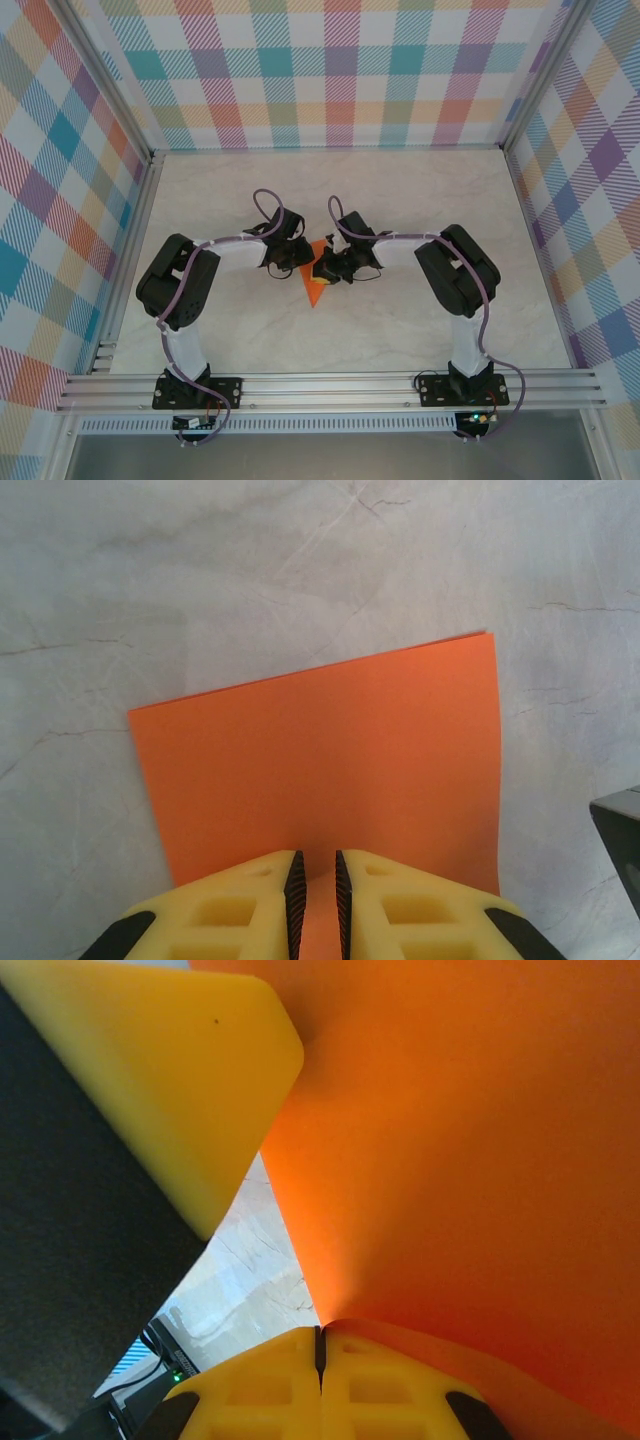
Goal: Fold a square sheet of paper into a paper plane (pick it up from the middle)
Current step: Fold the triangle a second time at the center of the table.
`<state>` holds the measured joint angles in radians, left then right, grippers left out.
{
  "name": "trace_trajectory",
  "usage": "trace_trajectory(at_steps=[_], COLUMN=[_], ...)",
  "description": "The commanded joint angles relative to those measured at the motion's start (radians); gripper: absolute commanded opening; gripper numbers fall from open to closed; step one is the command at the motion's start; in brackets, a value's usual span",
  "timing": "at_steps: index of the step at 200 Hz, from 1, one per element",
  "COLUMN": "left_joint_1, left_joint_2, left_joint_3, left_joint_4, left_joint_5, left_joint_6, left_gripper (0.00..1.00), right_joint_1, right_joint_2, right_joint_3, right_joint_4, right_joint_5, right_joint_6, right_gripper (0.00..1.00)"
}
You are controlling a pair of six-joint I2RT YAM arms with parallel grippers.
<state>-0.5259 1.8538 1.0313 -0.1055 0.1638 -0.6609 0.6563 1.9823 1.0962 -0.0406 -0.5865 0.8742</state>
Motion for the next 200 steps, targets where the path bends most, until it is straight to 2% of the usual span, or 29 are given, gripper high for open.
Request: trace_trajectory(at_steps=[1, 47, 66, 91, 178, 200], left_joint_1=[0.01, 0.009, 0.009, 0.01, 0.011, 0.009], left_joint_2=[0.042, -0.026, -0.085, -0.115, 0.053, 0.067], left_joint_3=[0.003, 0.003, 0.001, 0.002, 0.046, 0.045], left_joint_4=[-0.071, -0.062, -0.062, -0.082, -0.131, -0.13], left_joint_5=[-0.019, 0.008, -0.018, -0.081, -0.137, -0.133], left_joint_6=[0.017, 0.004, 0.004, 0.017, 0.025, 0.023], left_gripper=[0.2, 0.24, 0.29, 0.3, 0.13, 0.12], right_joint_1=[0.006, 0.006, 0.006, 0.006, 0.006, 0.006], right_joint_2=[0.034, 0.032, 0.026, 0.023, 0.002, 0.006], right_joint_3=[0.027, 0.022, 0.016, 0.015, 0.013, 0.018], right_joint_4=[0.023, 0.0, -0.005, -0.005, -0.003, -0.004], right_joint_5=[-0.02, 0.004, 0.01, 0.01, 0.013, 0.01], right_joint_6=[-0.025, -0.032, -0.035, -0.036, -0.046, -0.049], right_gripper=[0.01, 0.01, 0.01, 0.01, 0.01, 0.01])
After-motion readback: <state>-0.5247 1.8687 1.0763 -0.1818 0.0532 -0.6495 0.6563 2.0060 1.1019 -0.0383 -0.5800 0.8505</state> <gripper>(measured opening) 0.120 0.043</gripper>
